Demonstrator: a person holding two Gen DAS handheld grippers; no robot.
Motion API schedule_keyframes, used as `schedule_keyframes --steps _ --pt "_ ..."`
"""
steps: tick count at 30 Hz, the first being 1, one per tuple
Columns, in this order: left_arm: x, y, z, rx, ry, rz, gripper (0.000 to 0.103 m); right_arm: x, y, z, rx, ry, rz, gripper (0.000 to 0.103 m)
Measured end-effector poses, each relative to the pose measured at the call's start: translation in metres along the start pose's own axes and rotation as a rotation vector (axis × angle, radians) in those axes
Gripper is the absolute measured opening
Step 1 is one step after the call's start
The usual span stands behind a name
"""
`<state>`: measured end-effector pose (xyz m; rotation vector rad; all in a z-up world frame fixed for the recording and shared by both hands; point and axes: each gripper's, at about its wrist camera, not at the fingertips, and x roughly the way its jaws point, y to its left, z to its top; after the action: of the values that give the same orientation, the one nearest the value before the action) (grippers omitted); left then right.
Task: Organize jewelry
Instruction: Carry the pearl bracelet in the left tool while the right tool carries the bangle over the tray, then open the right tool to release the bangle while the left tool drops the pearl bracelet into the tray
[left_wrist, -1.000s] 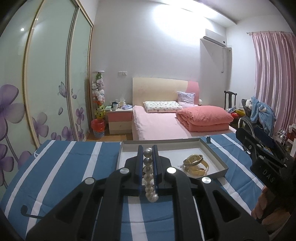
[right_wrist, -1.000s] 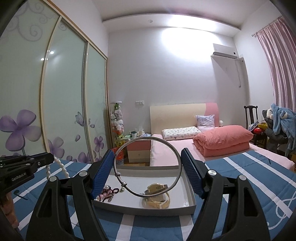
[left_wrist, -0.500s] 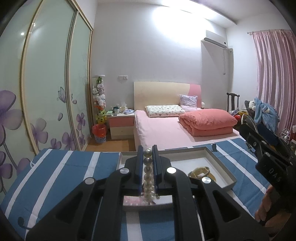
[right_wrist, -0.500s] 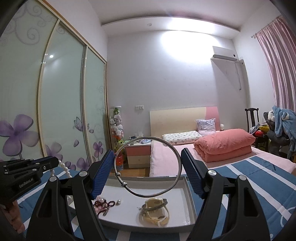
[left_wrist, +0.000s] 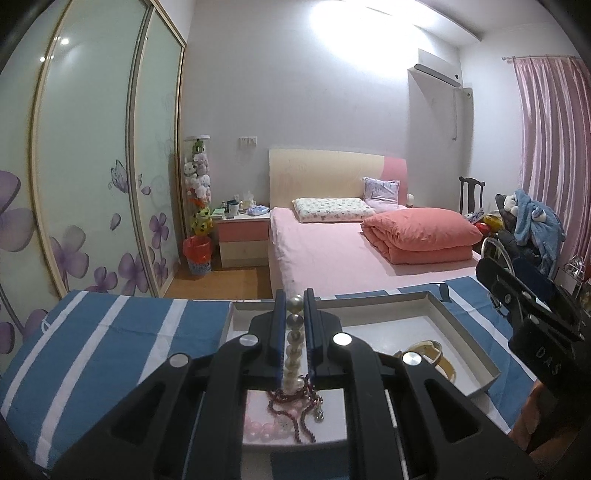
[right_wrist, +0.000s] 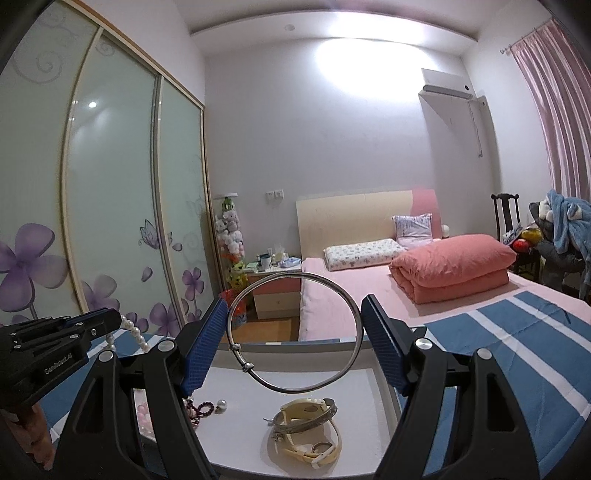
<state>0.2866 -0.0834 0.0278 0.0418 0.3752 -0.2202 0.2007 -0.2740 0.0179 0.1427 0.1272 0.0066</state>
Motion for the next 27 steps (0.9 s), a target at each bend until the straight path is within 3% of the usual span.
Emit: schedule_keyframes --steps 10,21,23,25,27 --pt "0.043 0.003 -0.023 -0.013 0.097 -0.026 0.010 0.035 -0.009 -0.022 0.033 0.186 -0.007 0.074" --pt "0.058 0.005 -0.032 -0.023 0.126 -0.064 0.010 0.048 -0.009 -0.031 0.031 0.277 -0.012 0.075" --pt "0.058 0.003 -0.032 -0.019 0.124 -0.071 0.013 0.050 -0.010 -0.031 0.040 0.286 -0.012 0.076" --pt "0.058 0.002 -0.033 -0.018 0.122 -0.075 0.024 0.052 -0.012 -0.030 0.045 0.281 -0.012 0.085" --pt "0.057 0.002 -0.032 -0.023 0.117 -0.080 0.029 0.052 -0.012 -0.029 0.046 0.273 -0.007 0.085"
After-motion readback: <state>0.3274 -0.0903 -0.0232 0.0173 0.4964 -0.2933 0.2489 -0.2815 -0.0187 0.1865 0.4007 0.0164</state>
